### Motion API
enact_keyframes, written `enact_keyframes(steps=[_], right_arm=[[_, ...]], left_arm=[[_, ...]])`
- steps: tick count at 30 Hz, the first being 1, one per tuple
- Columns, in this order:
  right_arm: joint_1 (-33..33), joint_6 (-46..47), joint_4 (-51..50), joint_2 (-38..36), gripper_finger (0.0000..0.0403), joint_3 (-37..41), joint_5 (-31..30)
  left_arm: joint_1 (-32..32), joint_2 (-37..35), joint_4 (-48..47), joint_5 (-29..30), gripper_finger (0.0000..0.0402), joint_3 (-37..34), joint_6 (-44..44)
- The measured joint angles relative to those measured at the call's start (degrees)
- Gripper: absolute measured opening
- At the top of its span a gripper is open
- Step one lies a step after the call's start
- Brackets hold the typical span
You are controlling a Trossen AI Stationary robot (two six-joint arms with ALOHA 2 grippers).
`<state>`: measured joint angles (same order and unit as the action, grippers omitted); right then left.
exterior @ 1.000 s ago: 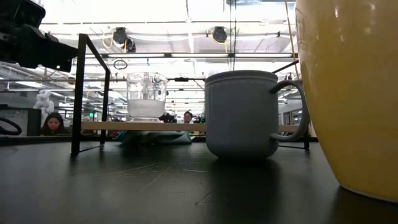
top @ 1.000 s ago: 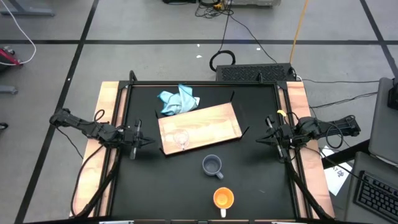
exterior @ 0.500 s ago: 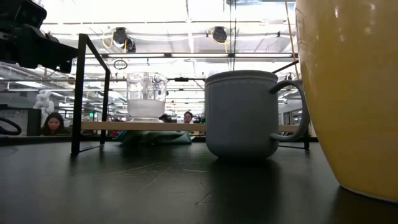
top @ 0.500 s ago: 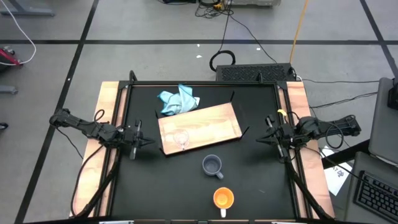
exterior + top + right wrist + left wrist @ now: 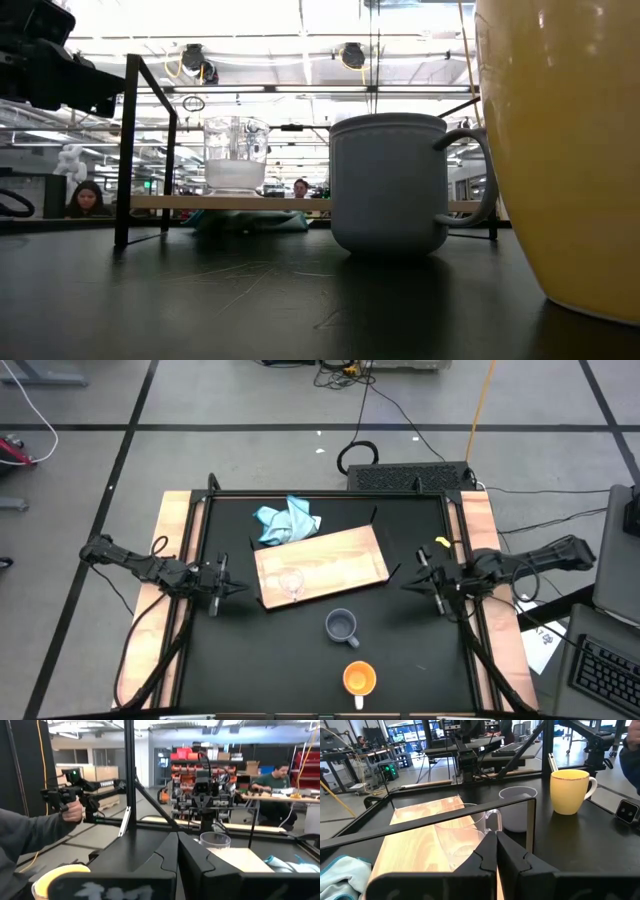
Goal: Stack small to large cups/mugs on shelf
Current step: Put the gray mug on the shelf
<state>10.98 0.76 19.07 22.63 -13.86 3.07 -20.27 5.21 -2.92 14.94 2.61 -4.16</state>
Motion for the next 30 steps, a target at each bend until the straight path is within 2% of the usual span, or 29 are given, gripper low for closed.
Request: enact_keyframes(steps=[6,13,17,20,30], right_arm=[[-0.01,0.04,0.0,9.21,0.0,-4.75,0.0],[0.0,0.18,-0.14,19.61,0.0,-12.04,0.05],[-0.02,2.48,-1.46,25.46,0.0,-16.61,0.31],[-0.04,3.76,-2.29,29.46,0.0,-19.38,3.17],[-0.19,6.83,-2.79,40.65,0.0,-26.64,4.85]], left_arm=[[0.0,0.02,-0.02,0.07,0.002,0.0,0.0],[0.0,0.02,-0.04,0.09,0.0003,0.0,-0.02],[0.0,0.02,-0.04,0.11,0.0011,0.0,-0.06],[0.0,0.01,-0.04,0.11,0.0022,0.0,-0.1],[0.0,0.02,-0.04,0.13,0.0026,-0.02,-0.7]])
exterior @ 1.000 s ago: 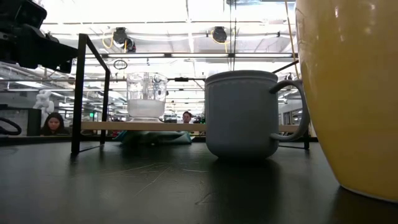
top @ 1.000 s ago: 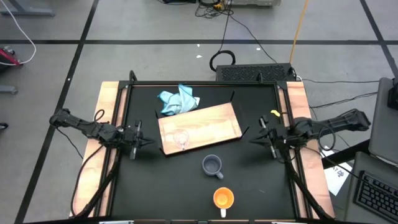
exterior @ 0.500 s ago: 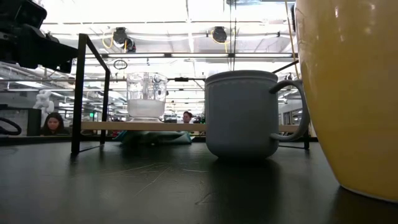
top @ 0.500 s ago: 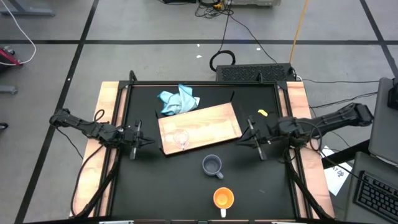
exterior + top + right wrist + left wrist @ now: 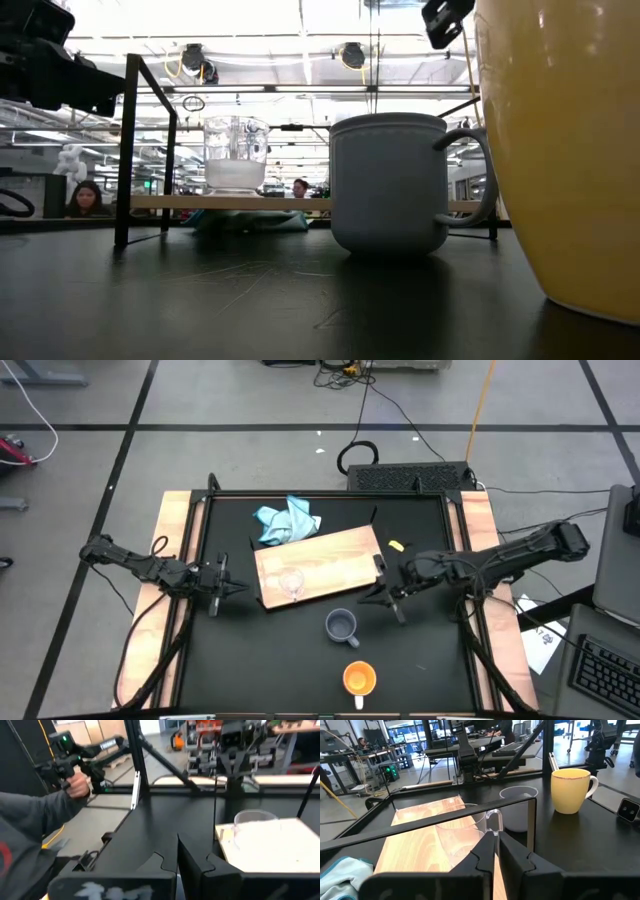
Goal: Stack small to large cups/mugs on shelf
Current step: Put the gray mug on the shelf
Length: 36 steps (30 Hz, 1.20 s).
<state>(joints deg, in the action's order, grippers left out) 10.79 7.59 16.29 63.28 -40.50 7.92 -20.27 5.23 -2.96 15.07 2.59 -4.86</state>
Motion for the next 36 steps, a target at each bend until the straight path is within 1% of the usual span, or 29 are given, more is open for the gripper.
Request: enact_keyframes(steps=[6,9,12,19,23,26,29,36], right_arm=[[-0.26,-0.77,-5.04,3.96,0.0003,-3.2,4.17],[-0.24,-0.76,-6.45,5.22,0.0021,-4.93,4.62],[-0.24,-0.72,-8.53,5.84,0.0056,-6.05,4.64],[-1.71,3.26,-15.01,6.15,0.0164,-8.4,6.39],[-2.53,3.7,-16.69,7.07,0.0201,-9.24,7.22],[-2.96,3.31,-18.41,8.81,0.0209,-10.19,7.61],[-2.99,1.84,-21.33,11.45,0.0209,-12.03,7.59],[-2.97,-5.34,-33.01,18.66,0.02,-20.91,7.51]], left_arm=[[0.0,0.0,0.0,0.0,0.0026,0.0,0.07],[0.0,0.0,-0.01,0.0,0.0026,0.0,0.09],[0.0,0.0,0.0,0.01,0.0026,0.0,0.06],[0.0,0.0,-0.01,0.0,0.0026,0.0,-0.39],[0.0,0.0,-0.02,0.0,0.0026,0.0,-0.42],[0.0,0.0,-0.02,0.01,0.0026,0.0,-0.75],[0.0,0.0,-0.02,0.02,0.0026,0.0,-0.81],[-0.01,0.0,-0.02,0.02,0.0026,0.0,-0.7]])
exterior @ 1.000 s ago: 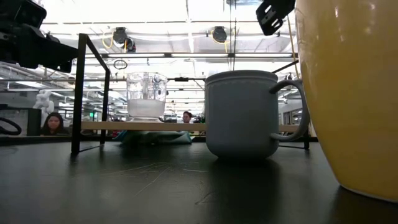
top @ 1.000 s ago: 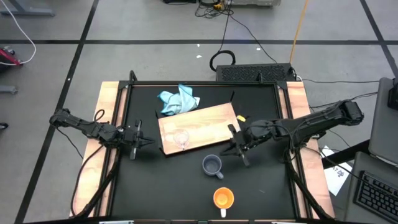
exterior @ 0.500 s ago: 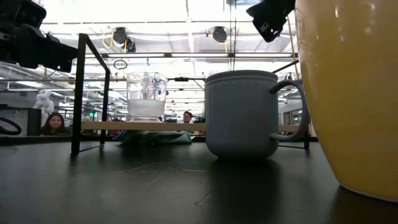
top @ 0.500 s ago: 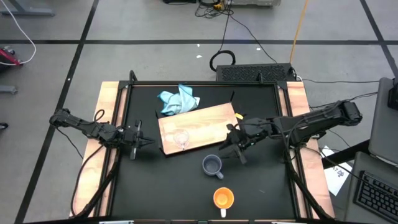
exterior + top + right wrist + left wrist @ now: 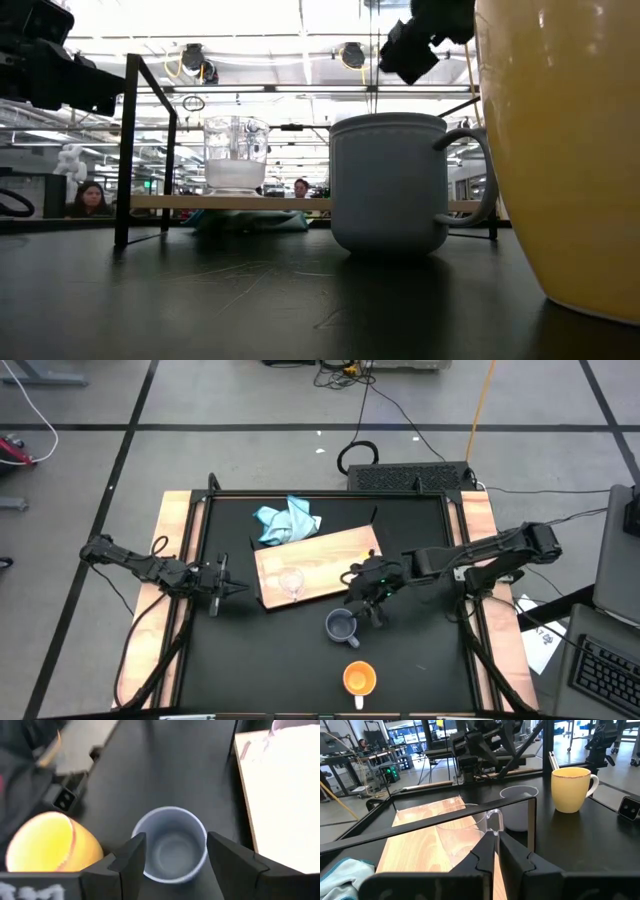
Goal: Stack small to large cups/mugs on shelf
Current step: Put the gray mug on the shelf
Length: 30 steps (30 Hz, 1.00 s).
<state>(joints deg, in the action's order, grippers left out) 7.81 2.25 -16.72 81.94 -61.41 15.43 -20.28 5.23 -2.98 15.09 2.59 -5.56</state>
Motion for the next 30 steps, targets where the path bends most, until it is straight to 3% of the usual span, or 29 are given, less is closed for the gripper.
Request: enact_keyframes(steps=[11,30], right_arm=[[-0.62,-7.94,-5.2,8.81,0.0199,-8.37,-0.34],[-1.25,-9.31,-6.73,14.73,0.0199,-8.8,-0.31]], left_arm=[[0.01,0.0,0.0,-0.02,0.0026,0.0,0.06],[-0.01,0.02,-0.02,-0.02,0.0026,0.0,-0.13]])
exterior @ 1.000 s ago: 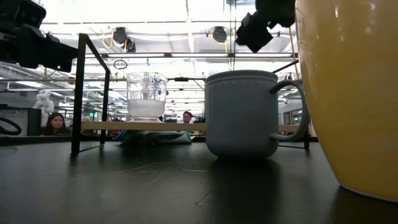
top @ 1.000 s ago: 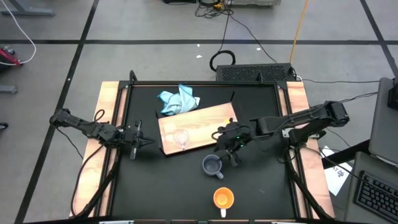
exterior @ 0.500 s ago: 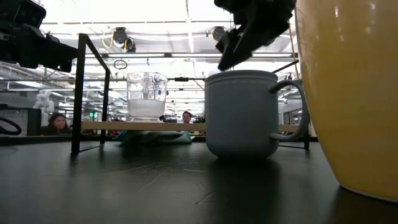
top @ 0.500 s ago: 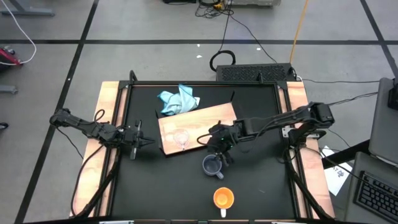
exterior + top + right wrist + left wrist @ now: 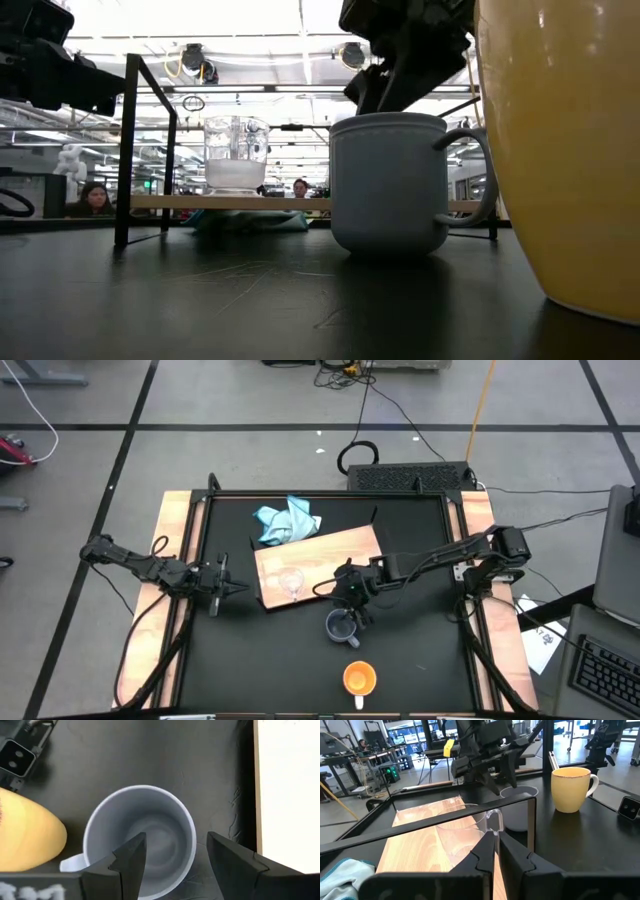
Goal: Stack small to large cups/mugs on shelf
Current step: Put the gray mug on the shelf
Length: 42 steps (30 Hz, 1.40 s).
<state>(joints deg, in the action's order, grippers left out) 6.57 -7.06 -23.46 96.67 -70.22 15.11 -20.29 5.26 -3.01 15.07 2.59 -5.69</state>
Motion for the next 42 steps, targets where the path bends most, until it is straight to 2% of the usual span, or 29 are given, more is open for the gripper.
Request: enact_keyframes(steps=[19,24,42], right_arm=[[0.66,-1.12,0.47,1.17,0.0199,0.09,0.06],[0.68,-2.83,-1.66,1.75,0.0199,0.11,1.68],[0.24,-5.7,1.6,4.05,0.0199,0.14,1.64]], left_arm=[[0.02,0.0,0.0,-0.02,0.0026,0.0,-0.13],[0.0,0.0,-0.01,-0.02,0.0026,0.0,-0.11],[-0.01,-0.01,-0.01,-0.04,0.0026,0.0,-0.4]])
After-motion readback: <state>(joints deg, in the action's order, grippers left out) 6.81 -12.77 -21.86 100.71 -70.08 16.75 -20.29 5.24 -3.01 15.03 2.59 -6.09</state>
